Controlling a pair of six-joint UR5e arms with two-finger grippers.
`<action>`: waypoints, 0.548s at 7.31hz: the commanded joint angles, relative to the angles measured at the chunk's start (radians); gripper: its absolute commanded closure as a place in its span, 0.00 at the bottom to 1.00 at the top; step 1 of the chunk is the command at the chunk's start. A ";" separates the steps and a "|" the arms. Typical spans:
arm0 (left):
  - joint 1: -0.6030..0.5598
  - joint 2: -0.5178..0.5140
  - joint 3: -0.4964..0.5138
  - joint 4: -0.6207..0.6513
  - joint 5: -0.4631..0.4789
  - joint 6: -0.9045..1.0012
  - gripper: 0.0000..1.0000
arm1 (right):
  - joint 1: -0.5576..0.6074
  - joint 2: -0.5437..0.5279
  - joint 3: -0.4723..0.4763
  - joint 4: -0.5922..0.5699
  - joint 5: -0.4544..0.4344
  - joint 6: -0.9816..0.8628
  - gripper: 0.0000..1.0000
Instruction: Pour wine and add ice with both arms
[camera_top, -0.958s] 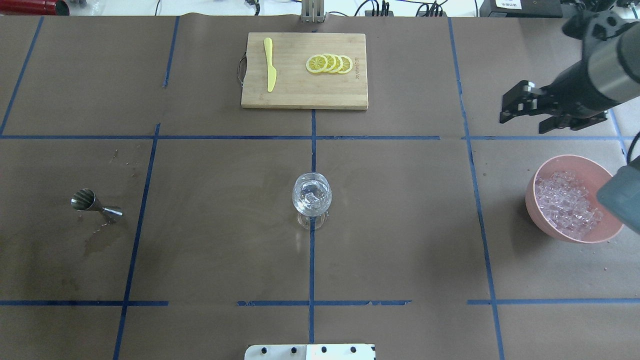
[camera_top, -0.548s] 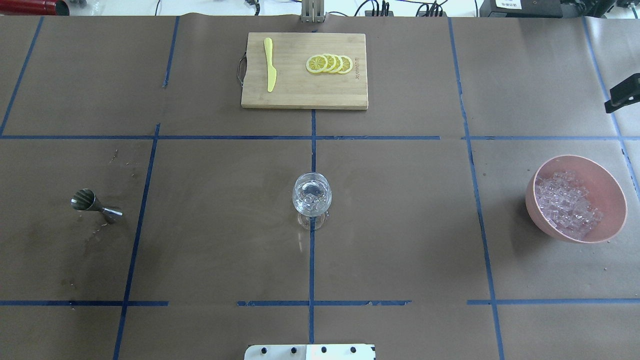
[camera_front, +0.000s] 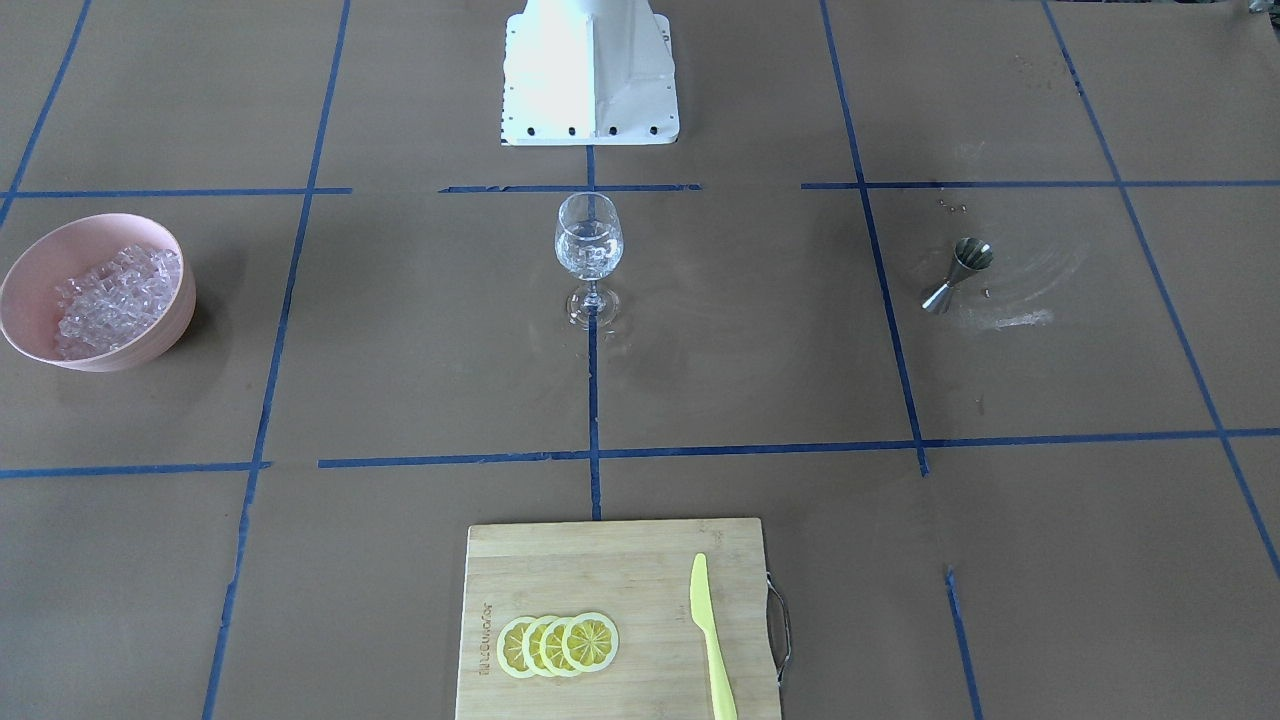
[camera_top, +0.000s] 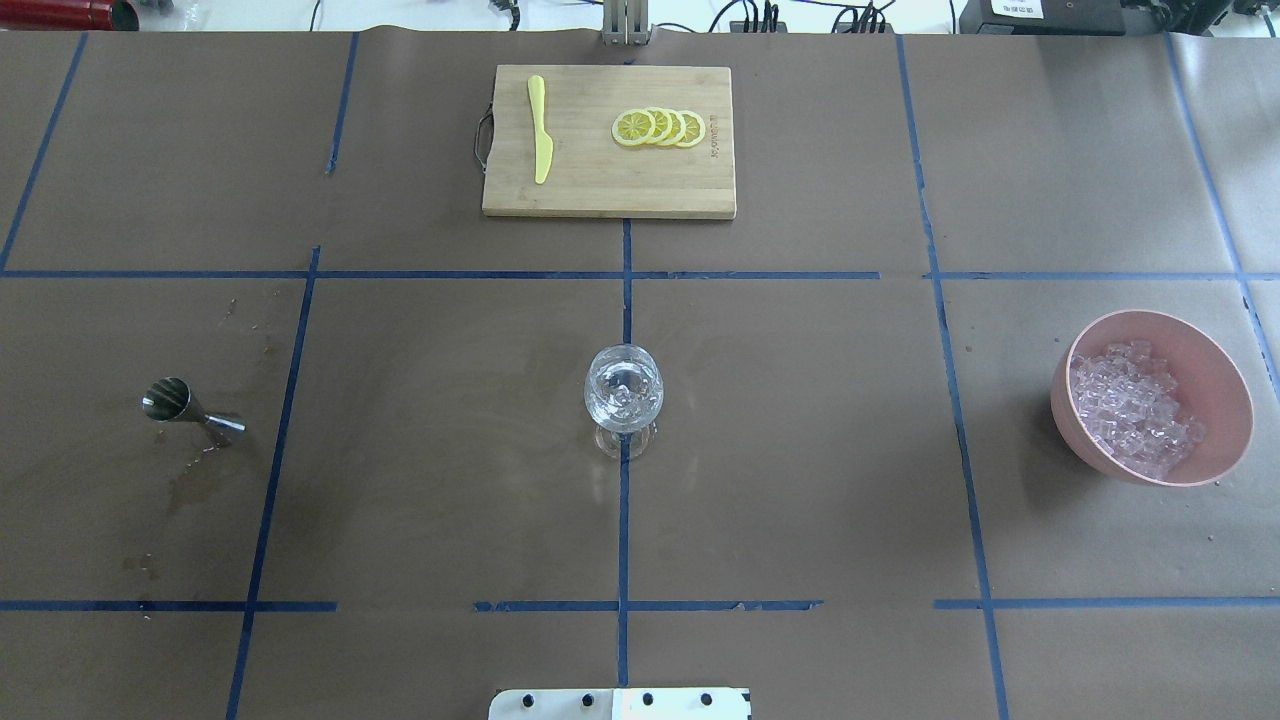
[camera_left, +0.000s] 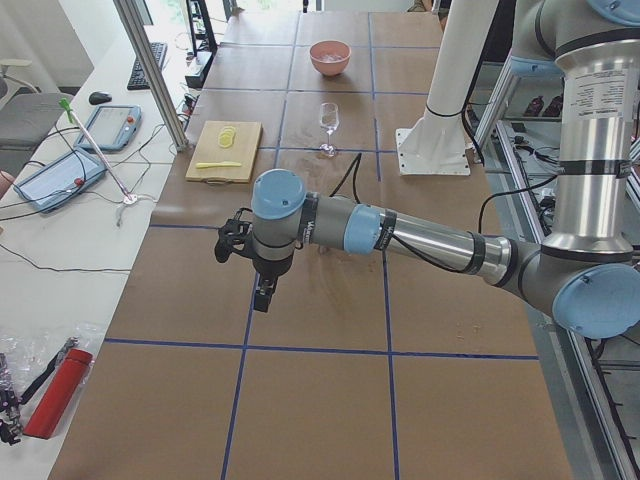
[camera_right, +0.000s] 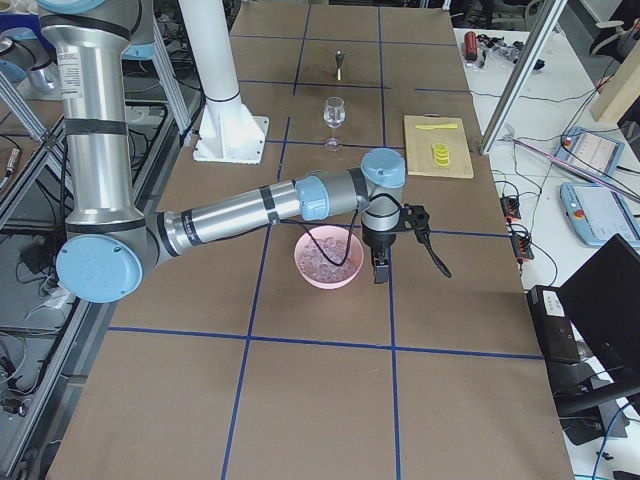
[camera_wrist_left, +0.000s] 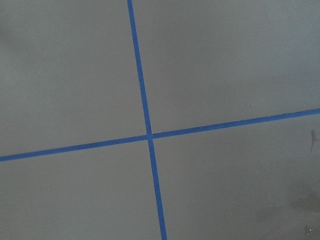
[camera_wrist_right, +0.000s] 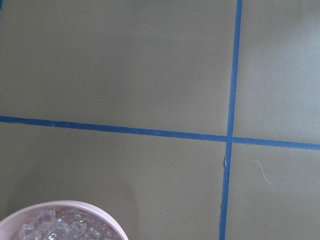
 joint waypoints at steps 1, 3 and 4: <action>0.038 0.060 0.012 0.021 -0.007 0.007 0.00 | 0.003 -0.005 -0.003 0.004 0.002 -0.006 0.00; 0.073 0.057 0.036 -0.084 -0.007 0.007 0.00 | 0.009 -0.029 -0.017 0.007 0.108 -0.004 0.00; 0.075 0.046 0.062 -0.097 -0.001 0.009 0.00 | 0.027 -0.037 -0.033 0.009 0.118 -0.004 0.00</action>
